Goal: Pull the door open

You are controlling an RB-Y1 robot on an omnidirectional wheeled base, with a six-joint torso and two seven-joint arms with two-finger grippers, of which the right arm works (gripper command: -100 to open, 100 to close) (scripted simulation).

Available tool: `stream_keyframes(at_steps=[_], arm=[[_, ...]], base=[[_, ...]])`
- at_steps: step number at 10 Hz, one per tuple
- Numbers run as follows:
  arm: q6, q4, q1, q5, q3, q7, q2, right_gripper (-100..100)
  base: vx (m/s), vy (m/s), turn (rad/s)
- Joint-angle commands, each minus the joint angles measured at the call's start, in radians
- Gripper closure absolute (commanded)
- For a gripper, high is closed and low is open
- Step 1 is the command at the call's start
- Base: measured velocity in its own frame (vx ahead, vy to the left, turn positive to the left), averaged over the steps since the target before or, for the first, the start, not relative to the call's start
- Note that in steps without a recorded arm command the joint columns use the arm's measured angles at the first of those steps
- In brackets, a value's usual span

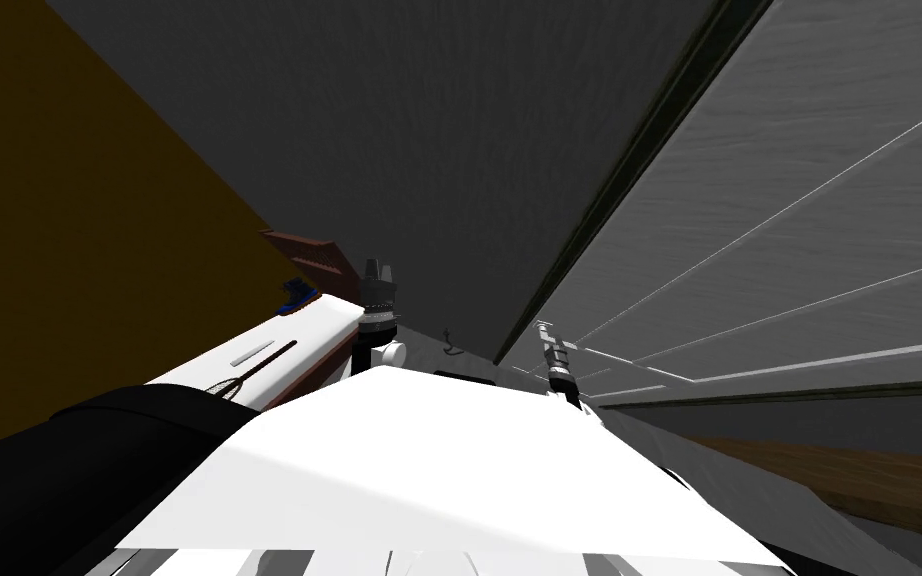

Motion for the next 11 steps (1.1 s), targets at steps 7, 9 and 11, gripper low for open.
stream_keyframes(at_steps=[7, 9, 11], arm=[[0.0, 0.0, 0.0, 0.0, 0.0, 0.0, 0.0, 100], [-0.013, -0.005, 0.011, 0.011, 0.02, -0.02, -0.013, 100], [-0.029, -0.011, 0.024, 0.024, 0.042, -0.044, -0.027, 100]], base=[[0.0, -0.001, 0.0], [-0.122, -0.045, 0.088], [-0.176, -0.046, 0.089]])
